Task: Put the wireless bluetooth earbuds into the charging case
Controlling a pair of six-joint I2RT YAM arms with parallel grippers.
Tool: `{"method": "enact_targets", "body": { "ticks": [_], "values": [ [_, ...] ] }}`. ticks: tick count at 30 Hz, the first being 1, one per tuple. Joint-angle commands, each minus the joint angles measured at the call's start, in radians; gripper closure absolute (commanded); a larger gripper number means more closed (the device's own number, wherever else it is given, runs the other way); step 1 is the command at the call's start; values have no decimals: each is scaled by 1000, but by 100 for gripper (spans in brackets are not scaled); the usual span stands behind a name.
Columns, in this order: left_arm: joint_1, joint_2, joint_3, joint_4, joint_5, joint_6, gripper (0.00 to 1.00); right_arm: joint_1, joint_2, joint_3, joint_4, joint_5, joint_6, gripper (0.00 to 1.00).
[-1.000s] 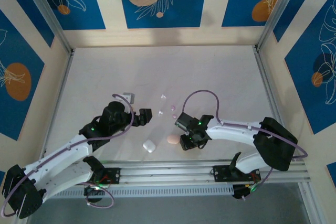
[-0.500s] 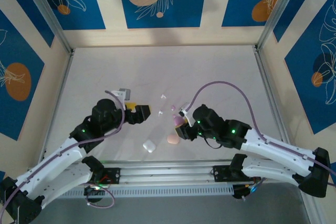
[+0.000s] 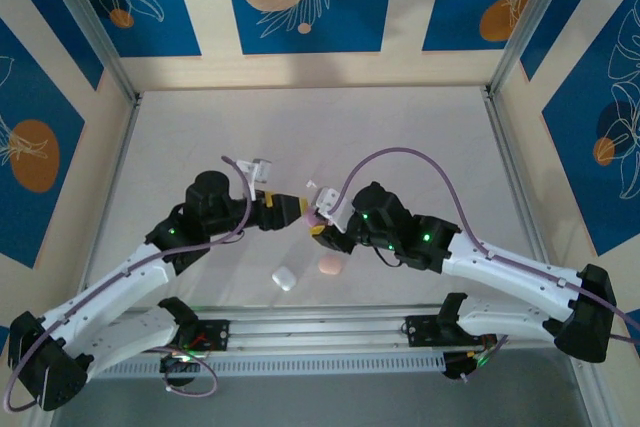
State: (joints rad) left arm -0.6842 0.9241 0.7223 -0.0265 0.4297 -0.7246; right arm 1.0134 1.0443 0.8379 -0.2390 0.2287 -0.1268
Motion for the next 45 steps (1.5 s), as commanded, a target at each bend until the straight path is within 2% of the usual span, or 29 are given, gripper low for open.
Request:
{"method": "enact_targets", "body": {
  "ticks": [1,6,9,12,16,18,20,22,24,25,28,34,45],
  "values": [
    [-18,14,41,10,56,7,24,-5,-3,13,80,-15,-23,66],
    [-48,58,61,7,77,23,26,-13,0,14,88,-14,-20,66],
    [-59,75,68,7,80,28,31,-17,4,16,90,-14,-10,66],
    [-65,85,69,3,73,28,43,-17,5,18,96,-18,-8,66],
    [-65,72,70,0,40,19,71,-18,3,17,101,-14,-16,63],
    [-64,53,65,-2,8,4,80,-18,-3,15,105,-18,-24,60],
    [-65,27,50,14,-31,-32,81,-18,-17,3,132,-14,-33,50],
    [-66,0,28,54,-48,-78,84,-20,-43,-31,188,13,-51,45],
    [-65,-24,8,93,-53,-130,84,-30,-75,-87,265,19,-109,40],
    [-65,-33,1,103,-59,-161,85,-46,-90,-123,298,-15,-170,39],
    [-65,-51,-19,150,-48,-241,85,-107,-114,-166,314,-126,-272,39],
    [-65,-47,-40,210,-37,-341,85,-226,-141,-192,488,-339,-215,39],
    [-66,-25,-46,278,-34,-396,85,-233,-39,-135,559,-432,-221,39]
  ]
}}
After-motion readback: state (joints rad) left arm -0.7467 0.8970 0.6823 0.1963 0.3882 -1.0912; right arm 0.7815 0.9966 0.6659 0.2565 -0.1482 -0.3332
